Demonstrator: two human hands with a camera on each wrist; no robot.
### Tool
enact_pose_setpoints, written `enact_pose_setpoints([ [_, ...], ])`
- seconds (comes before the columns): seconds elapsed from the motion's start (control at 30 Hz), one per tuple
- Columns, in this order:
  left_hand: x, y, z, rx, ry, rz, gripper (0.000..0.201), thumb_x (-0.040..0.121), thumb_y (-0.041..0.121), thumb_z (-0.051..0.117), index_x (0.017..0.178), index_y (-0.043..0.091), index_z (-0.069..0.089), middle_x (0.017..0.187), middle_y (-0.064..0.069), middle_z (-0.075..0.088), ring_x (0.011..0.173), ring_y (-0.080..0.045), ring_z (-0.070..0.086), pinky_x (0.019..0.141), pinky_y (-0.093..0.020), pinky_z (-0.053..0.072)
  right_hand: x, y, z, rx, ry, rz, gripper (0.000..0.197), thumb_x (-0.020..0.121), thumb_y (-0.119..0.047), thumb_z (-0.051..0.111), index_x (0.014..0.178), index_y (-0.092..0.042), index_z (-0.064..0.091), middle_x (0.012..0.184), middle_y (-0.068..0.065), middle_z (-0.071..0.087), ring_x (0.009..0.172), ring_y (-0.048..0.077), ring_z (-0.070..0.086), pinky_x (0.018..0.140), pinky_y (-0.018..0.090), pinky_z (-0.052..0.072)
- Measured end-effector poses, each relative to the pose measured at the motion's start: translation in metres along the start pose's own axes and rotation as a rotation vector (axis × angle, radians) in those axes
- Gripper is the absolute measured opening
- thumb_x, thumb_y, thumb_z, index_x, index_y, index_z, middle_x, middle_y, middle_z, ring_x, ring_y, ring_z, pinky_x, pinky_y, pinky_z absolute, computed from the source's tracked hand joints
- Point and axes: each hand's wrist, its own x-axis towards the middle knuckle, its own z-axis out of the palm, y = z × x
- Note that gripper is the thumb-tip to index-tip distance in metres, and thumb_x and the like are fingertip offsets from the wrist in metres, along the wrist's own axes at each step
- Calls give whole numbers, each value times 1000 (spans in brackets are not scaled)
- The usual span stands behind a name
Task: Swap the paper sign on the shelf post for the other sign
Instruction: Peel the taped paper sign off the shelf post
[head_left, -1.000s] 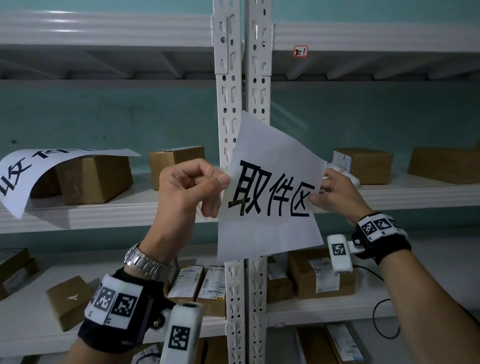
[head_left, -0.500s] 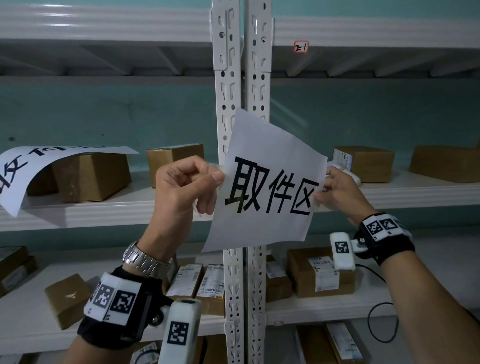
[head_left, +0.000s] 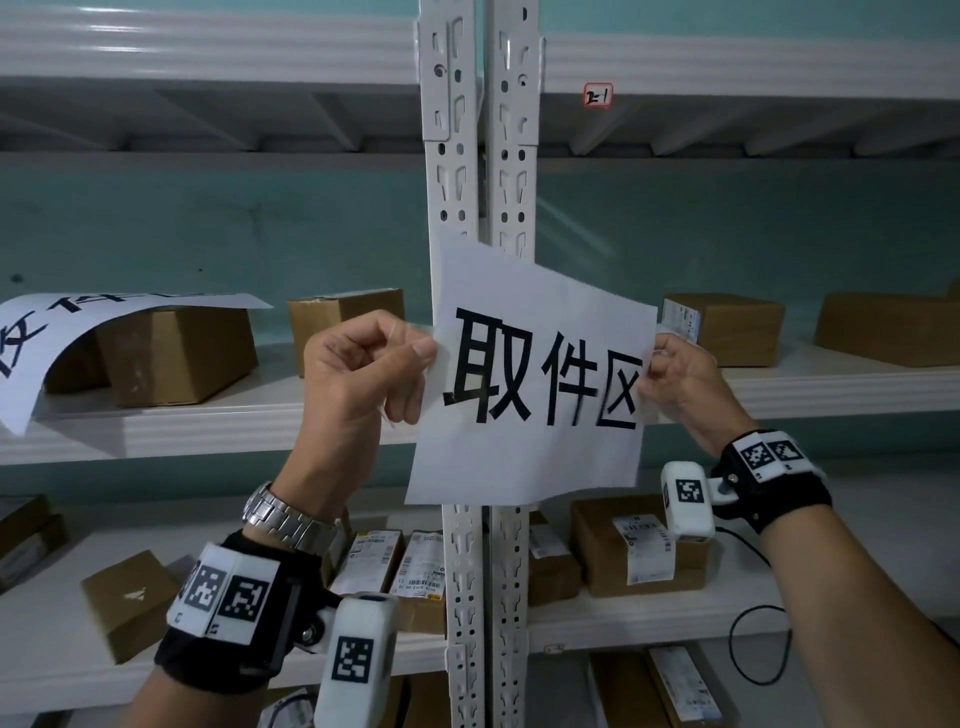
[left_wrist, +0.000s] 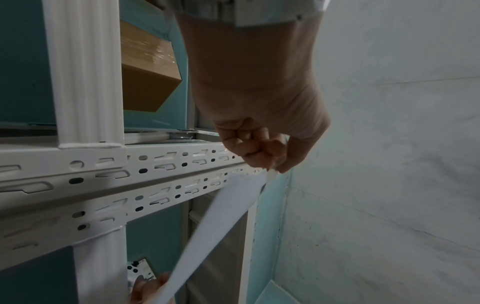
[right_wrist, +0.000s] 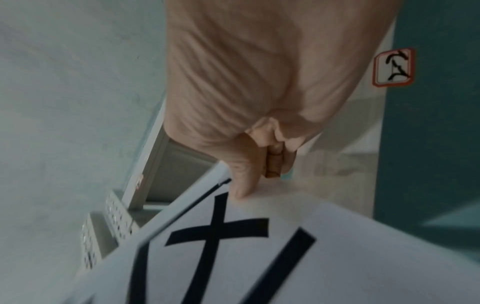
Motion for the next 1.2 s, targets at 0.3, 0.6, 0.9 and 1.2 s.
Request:
enact_pose_setpoints([
  [0.3, 6, -5, -1, 129, 46, 6, 15, 85, 4, 75, 75, 0, 65, 55, -15, 54, 37, -11, 45, 41, -21, 36, -4, -4, -2, 103, 48, -6, 45, 86, 23, 47, 120, -5, 55, 104, 16, 72, 91, 23, 72, 81, 38, 61],
  [0.6, 12, -15, -6, 176, 122, 11, 15, 89, -3, 66, 76, 3, 65, 52, 4, 57, 41, -8, 43, 43, -20, 38, -10, 3, -11, 131, 113, -39, 44, 84, 23, 53, 113, -9, 61, 101, 9, 76, 93, 23, 73, 78, 38, 62],
  [0.9, 20, -17, -3, 155, 107, 32, 16, 90, -6, 64, 75, -1, 62, 51, 2, 55, 40, -9, 41, 42, -21, 36, -11, -3, -21, 210, 147, -165, 44, 80, 21, 59, 109, -12, 63, 99, 4, 76, 91, 21, 72, 78, 35, 61],
  [1.2, 28, -27, 2, 116, 164, 73, 20, 91, -10, 63, 76, 2, 64, 60, -12, 51, 42, -9, 40, 43, -21, 37, -20, -15, -30, 302, 108, -143, 79, 62, -27, 89, 128, 1, 55, 115, 18, 70, 96, 26, 71, 77, 36, 62],
])
